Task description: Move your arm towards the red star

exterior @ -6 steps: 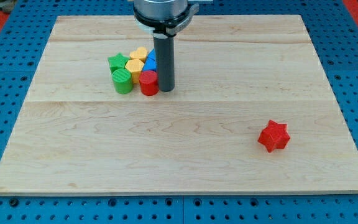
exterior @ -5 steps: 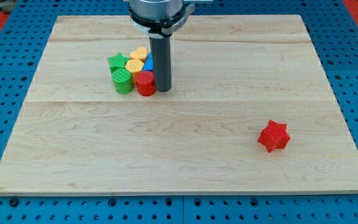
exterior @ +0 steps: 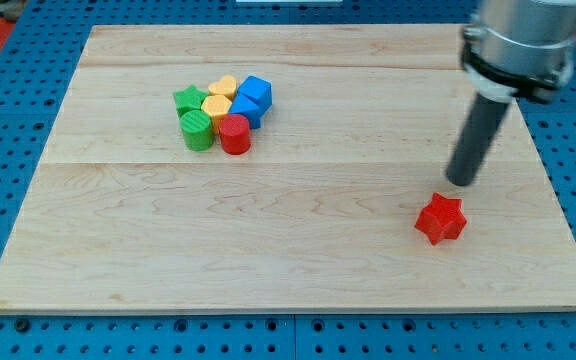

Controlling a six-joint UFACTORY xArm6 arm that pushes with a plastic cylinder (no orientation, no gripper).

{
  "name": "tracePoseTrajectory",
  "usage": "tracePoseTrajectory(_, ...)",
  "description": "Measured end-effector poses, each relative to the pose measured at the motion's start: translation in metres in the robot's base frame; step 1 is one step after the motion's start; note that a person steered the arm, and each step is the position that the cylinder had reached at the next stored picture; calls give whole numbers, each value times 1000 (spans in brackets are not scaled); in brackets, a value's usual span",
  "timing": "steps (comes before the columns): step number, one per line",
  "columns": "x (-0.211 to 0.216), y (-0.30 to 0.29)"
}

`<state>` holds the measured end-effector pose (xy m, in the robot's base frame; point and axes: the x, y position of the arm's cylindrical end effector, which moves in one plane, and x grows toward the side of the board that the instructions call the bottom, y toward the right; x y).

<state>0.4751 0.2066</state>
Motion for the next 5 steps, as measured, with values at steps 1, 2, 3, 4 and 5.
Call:
tracePoseTrajectory(1, 14, 37)
tracePoseTrajectory(2, 40, 36)
tracePoseTrajectory(3, 49, 33)
tracePoseTrajectory(4, 56, 21)
tracePoseTrajectory(5, 57, 6)
